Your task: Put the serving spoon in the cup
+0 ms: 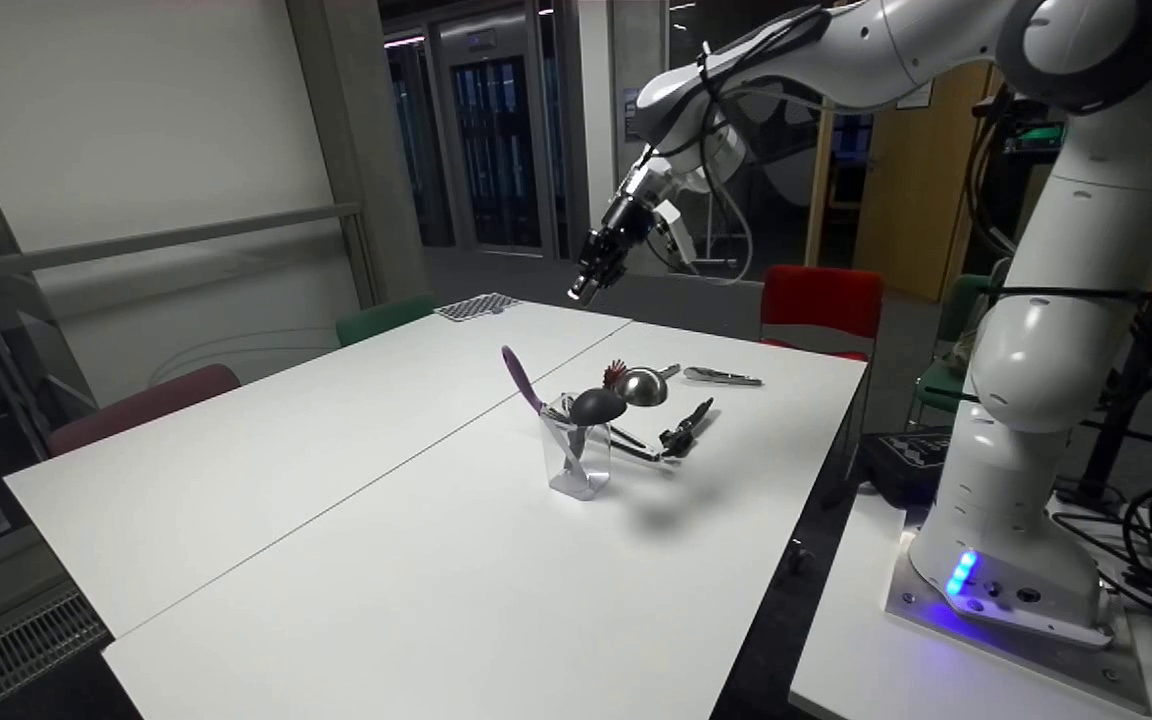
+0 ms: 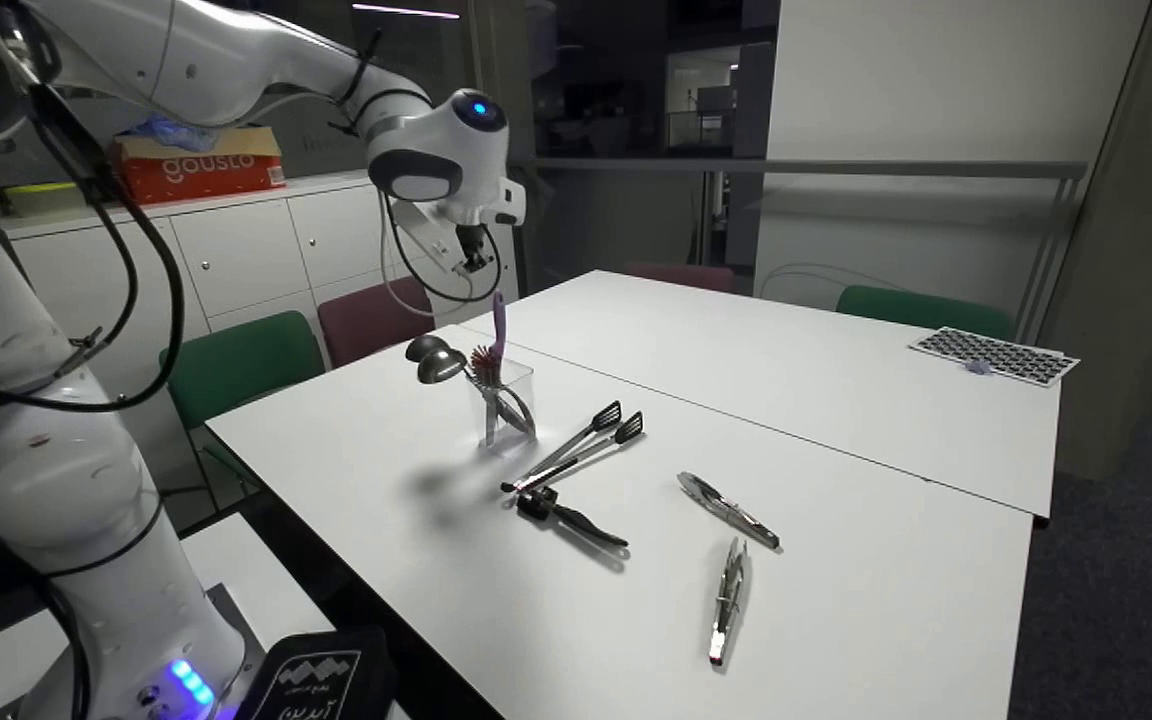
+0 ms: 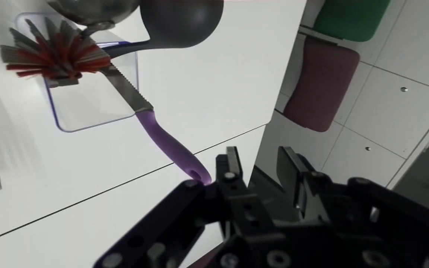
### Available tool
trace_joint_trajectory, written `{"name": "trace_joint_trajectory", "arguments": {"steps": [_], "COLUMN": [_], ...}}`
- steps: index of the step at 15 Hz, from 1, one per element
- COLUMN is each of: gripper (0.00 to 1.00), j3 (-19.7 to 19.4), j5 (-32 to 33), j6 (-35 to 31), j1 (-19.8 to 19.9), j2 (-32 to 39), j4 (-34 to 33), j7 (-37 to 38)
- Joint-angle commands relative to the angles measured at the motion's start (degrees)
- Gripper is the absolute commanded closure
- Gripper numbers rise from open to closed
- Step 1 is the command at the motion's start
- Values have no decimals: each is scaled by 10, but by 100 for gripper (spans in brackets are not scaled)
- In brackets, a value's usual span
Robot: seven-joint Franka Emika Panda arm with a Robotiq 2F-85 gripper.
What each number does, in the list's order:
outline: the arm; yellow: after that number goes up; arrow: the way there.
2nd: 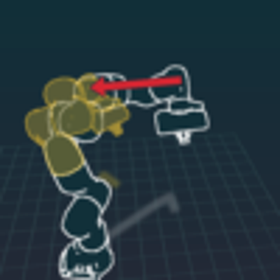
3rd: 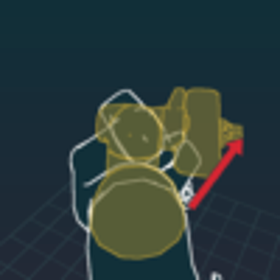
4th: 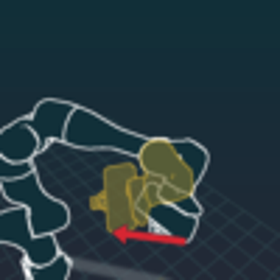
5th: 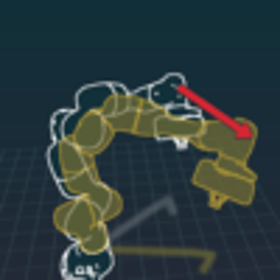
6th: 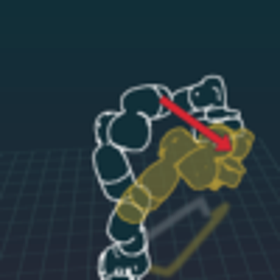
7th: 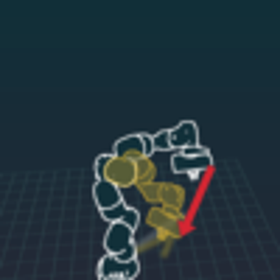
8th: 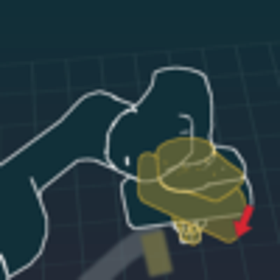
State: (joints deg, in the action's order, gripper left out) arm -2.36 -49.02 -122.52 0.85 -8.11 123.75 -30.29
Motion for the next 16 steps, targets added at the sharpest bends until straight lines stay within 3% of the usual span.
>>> {"name": "trace_joint_trajectory", "arguments": {"steps": [1,6,9,11,12,13,14,16], "gripper": [35,1,0,0,0,0,0,0], "j3": [24,25,25,24,1,-30,-5,-23], "j5": [115,320,435,501,506,488,493,491], "j6": [-67,-60,-33,23,83,102,72,96], "j1": [3,31,71,95,80,54,66,59], "j2": [-139,-292,-363,-390,-391,-393,-375,-384], "j4": [96,186,233,252,253,264,242,256], "j7": [97,223,279,302,272,229,274,249]}}
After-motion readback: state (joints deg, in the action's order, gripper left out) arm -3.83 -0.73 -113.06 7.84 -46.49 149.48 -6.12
